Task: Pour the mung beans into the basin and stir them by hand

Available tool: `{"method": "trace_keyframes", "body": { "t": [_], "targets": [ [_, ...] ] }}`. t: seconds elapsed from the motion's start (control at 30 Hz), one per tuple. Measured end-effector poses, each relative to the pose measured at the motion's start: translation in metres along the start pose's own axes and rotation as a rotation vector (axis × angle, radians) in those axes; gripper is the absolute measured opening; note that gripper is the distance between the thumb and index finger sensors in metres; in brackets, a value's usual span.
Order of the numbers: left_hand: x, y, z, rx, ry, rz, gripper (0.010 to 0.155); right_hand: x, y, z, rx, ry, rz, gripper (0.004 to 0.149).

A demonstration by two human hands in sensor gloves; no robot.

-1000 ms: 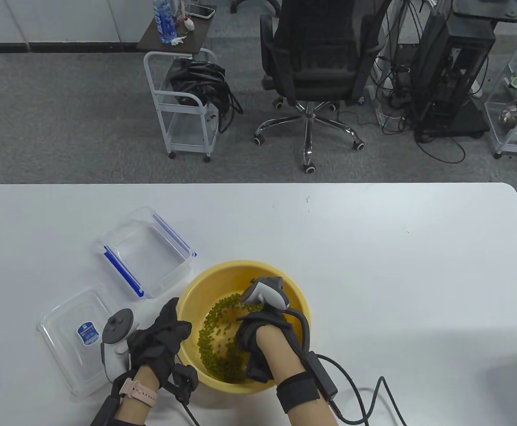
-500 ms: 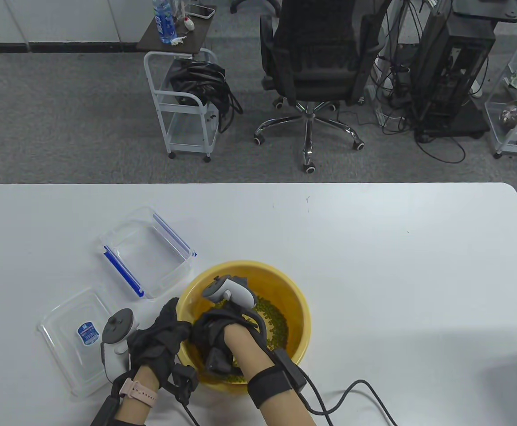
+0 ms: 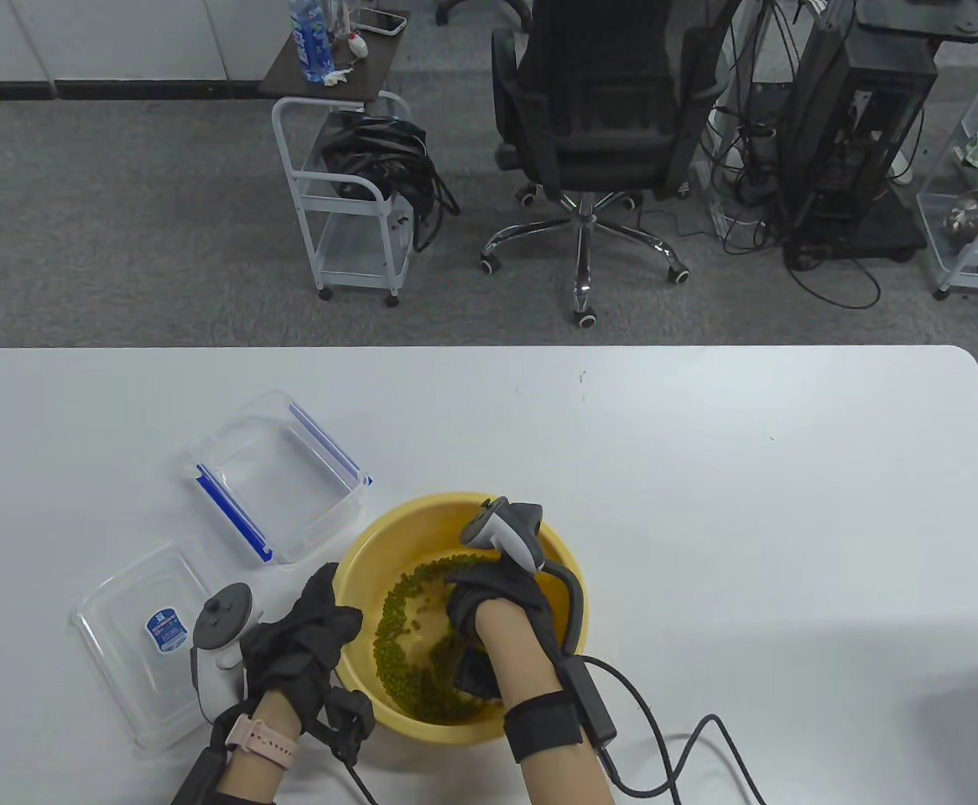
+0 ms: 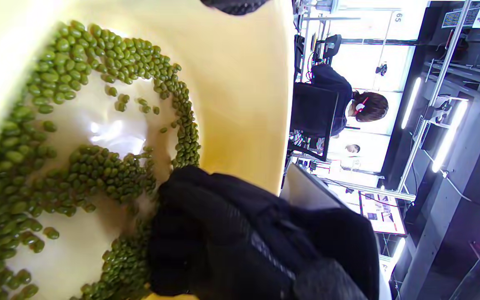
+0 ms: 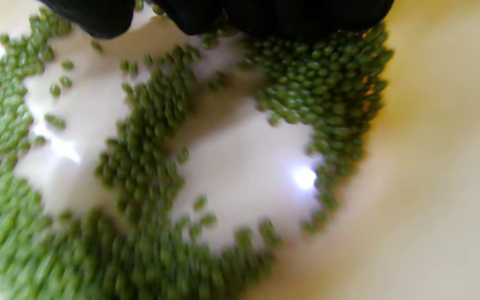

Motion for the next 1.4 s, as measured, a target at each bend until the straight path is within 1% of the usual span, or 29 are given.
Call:
{"method": "trace_keyframes", "body": {
  "t": [0.07,0.2,0.27,0.3,0.33,0.4,0.43,0.5,0.57,0.67,0.73,0.8,0.87,0.93,1.0,1.07,1.1,1.17,1.23,1.3,1.4],
  "targets": [
    [0.000,0.000,0.000,-0.001,-0.001,0.004,0.072,0.009,0.002,-0.001,-0.016,0.022,0.071,0.056],
    [0.000,0.000,0.000,-0.001,0.000,0.005,0.072,0.030,0.007,0.007,-0.043,0.138,0.130,0.056],
    [0.000,0.000,0.000,-0.001,0.000,0.004,0.072,0.044,0.008,0.011,-0.079,0.170,0.207,0.055],
    [0.000,0.000,0.000,-0.001,0.001,0.003,0.072,0.053,0.008,0.015,-0.105,0.179,0.259,0.055],
    [0.000,0.000,0.000,-0.001,0.002,0.003,0.072,0.058,0.008,0.019,-0.098,0.202,0.284,0.054],
    [0.000,0.000,0.000,-0.002,0.000,0.004,0.072,0.068,0.010,0.029,-0.143,0.229,0.306,0.054],
    [0.000,0.000,0.000,-0.002,0.000,0.003,0.072,0.073,0.010,0.036,-0.169,0.232,0.340,0.054],
    [0.000,0.000,0.000,-0.001,0.000,0.002,0.072,0.078,0.011,0.050,-0.239,0.186,0.390,0.054],
    [0.000,0.000,0.000,-0.001,0.001,0.001,0.072,0.074,0.011,0.059,-0.256,0.143,0.364,0.053],
    [0.000,0.000,0.000,-0.002,-0.002,0.002,0.072,0.064,0.009,0.068,-0.283,0.051,0.361,0.054],
    [0.000,0.000,0.000,-0.002,-0.001,-0.001,0.072,0.054,0.006,0.070,-0.279,-0.001,0.291,0.055],
    [0.000,0.000,0.000,-0.002,-0.001,-0.001,0.072,0.037,0.001,0.068,-0.232,-0.021,0.100,0.054],
    [0.000,0.000,0.000,-0.002,0.000,-0.001,0.072,0.025,-0.001,0.063,-0.198,-0.030,-0.023,0.054],
    [0.000,0.000,0.000,-0.001,0.002,-0.002,0.072,0.015,-0.006,0.052,-0.114,0.018,-0.134,0.053],
    [0.000,0.000,0.000,-0.001,0.002,0.001,0.072,0.008,-0.008,0.042,-0.101,0.053,-0.140,0.055],
    [0.000,0.000,0.000,-0.001,0.002,0.002,0.072,0.002,-0.007,0.029,-0.083,0.012,-0.136,0.055],
    [0.000,0.000,0.000,-0.001,0.003,0.004,0.072,0.000,-0.006,0.023,-0.050,-0.003,-0.130,0.056],
    [0.000,0.000,0.000,-0.002,0.003,0.007,0.072,-0.001,-0.004,0.009,0.024,0.023,-0.081,0.057],
    [0.000,0.000,0.000,-0.001,0.003,0.007,0.072,0.003,-0.003,-0.001,0.021,0.026,0.017,0.058],
    [0.000,0.000,0.000,-0.001,0.004,0.007,0.072,0.011,-0.001,-0.005,-0.001,0.037,0.063,0.056],
    [0.000,0.000,0.000,0.000,0.004,0.009,0.072,0.024,0.001,-0.002,-0.039,0.111,0.109,0.055]
  ]
}}
Point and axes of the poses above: the tracker on the back of each hand, its own z axis roughly to the thumb side, its own y axis roughly from the fingertips to the wrist, x = y × z, the point moved 2 cm from there along -y, roughly from the wrist to the fingertips, and after that the axes turned 5 degrees about z, right-handed, at the moved point
